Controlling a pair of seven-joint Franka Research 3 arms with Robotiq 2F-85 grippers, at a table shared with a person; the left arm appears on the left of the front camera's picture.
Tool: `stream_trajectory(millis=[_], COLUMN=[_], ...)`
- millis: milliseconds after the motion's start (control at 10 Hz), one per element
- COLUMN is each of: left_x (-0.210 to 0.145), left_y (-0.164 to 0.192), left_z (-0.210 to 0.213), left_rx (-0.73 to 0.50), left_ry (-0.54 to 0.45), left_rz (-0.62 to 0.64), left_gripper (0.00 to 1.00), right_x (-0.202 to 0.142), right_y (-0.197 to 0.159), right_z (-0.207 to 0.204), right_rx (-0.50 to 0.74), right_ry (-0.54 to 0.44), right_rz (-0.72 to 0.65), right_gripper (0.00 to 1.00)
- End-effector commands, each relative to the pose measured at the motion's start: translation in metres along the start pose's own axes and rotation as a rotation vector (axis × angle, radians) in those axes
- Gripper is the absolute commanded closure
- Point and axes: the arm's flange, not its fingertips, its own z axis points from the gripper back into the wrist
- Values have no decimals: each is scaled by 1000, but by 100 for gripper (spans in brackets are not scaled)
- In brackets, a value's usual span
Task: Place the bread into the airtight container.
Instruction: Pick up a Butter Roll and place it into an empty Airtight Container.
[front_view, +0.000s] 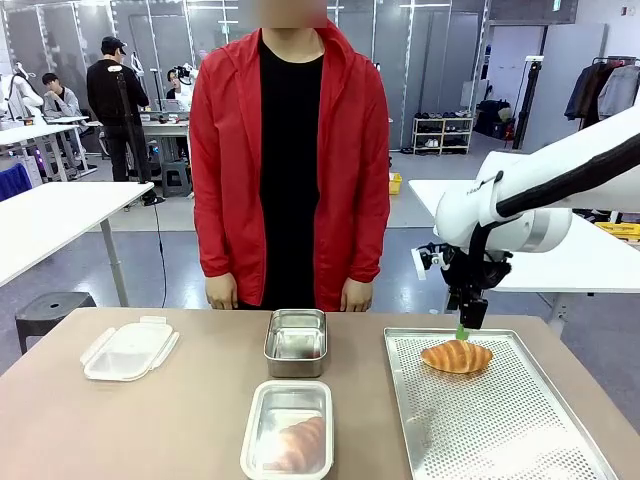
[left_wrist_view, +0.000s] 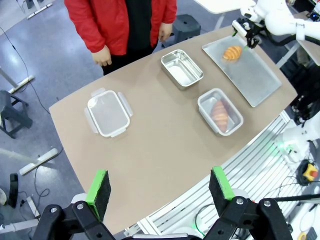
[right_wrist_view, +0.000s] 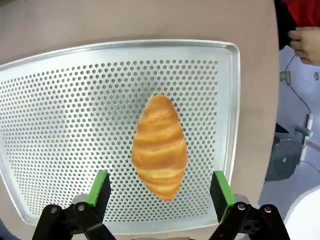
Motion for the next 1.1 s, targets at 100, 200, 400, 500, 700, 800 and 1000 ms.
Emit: stream_trajectory(millis=[100, 200, 400, 500, 700, 800, 1000], left_x=[2, 2, 2, 2, 2, 2, 2], left_y=[0, 0, 0, 0, 0, 0, 0], left_z=[2, 2, 2, 2, 2, 2, 2], left_rx=[2, 2, 2, 2, 2, 2, 2], left_ry=[7, 7, 7, 7, 7, 7, 7], left_rz=[-16, -16, -16, -16, -16, -16, -16], left_gripper=[0, 0, 0, 0, 0, 0, 0], right_x=[-4, -6, -10, -9, -8, -8, -10], right_y=[-12, -13, -17, -18, -19, -19, -20], right_z=[-32, -41, -55, -64, -76, -79, -85], right_rx=[17, 17, 28, 44, 64, 62, 66], right_ry=[49, 78, 89, 99, 94, 95, 118], right_rz=[5, 9, 14, 18, 3, 5, 4], right_gripper=[0, 0, 0, 0, 0, 0, 5])
